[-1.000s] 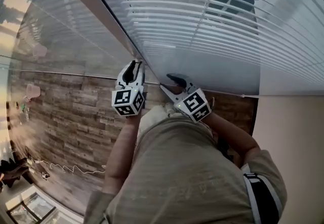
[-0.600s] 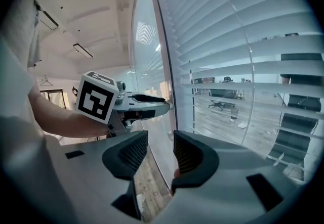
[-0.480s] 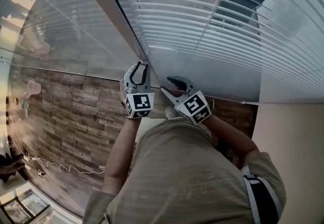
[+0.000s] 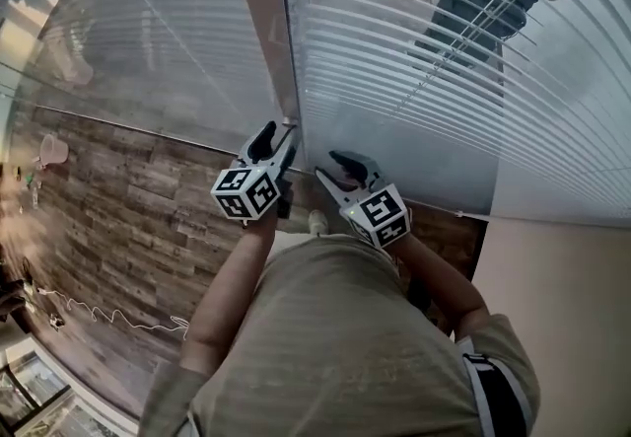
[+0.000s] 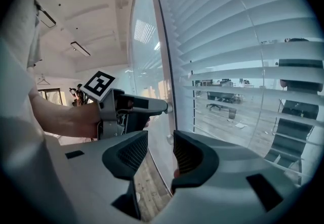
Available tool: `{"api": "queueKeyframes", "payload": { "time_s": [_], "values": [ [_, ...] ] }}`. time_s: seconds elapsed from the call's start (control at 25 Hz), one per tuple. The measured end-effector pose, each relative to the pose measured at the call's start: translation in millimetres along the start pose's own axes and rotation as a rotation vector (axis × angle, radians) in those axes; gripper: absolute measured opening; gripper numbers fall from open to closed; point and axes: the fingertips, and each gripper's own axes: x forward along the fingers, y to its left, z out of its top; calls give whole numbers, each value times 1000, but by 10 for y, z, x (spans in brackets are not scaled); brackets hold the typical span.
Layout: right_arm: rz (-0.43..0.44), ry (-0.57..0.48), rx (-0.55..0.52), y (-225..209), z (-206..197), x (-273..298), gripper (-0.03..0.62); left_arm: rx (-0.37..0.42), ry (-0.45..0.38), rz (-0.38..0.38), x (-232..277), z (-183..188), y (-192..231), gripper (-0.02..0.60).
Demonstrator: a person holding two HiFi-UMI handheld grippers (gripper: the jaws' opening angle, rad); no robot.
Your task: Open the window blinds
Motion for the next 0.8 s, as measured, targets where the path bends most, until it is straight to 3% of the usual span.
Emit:
{"api": "queueKeyframes", "payload": {
  "time_s": [0.08, 0.12, 0.16, 0.24, 0.28, 0.44, 0.68, 0.8],
  "values": [
    [-2, 7, 3, -38, -26, 8, 161, -220, -36, -66, 50, 47, 26, 236],
    [-3, 11, 5, -47, -58, 20, 161, -286, -51, -87, 73, 49, 43, 235],
    [-4, 13, 8, -46, -99, 40, 161, -317, -60, -97, 88, 33, 67, 221],
    [-3, 13, 10, -22, -174, 92, 161, -306, -56, -93, 100, -15, 103, 164],
    [-2, 13, 9, -13, -184, 108, 161, -277, -45, -84, 102, -26, 102, 135],
    [-3, 12, 5, -24, -129, 102, 161, -80, 5, -33, 104, 3, 37, 135],
    [-1, 22, 10, 12, -332, 115, 161, 354, 26, 104, 75, -96, -19, 135],
    [-1, 27, 14, -2, -357, 108, 161, 516, 53, 141, 93, -164, -28, 135]
  ]
}}
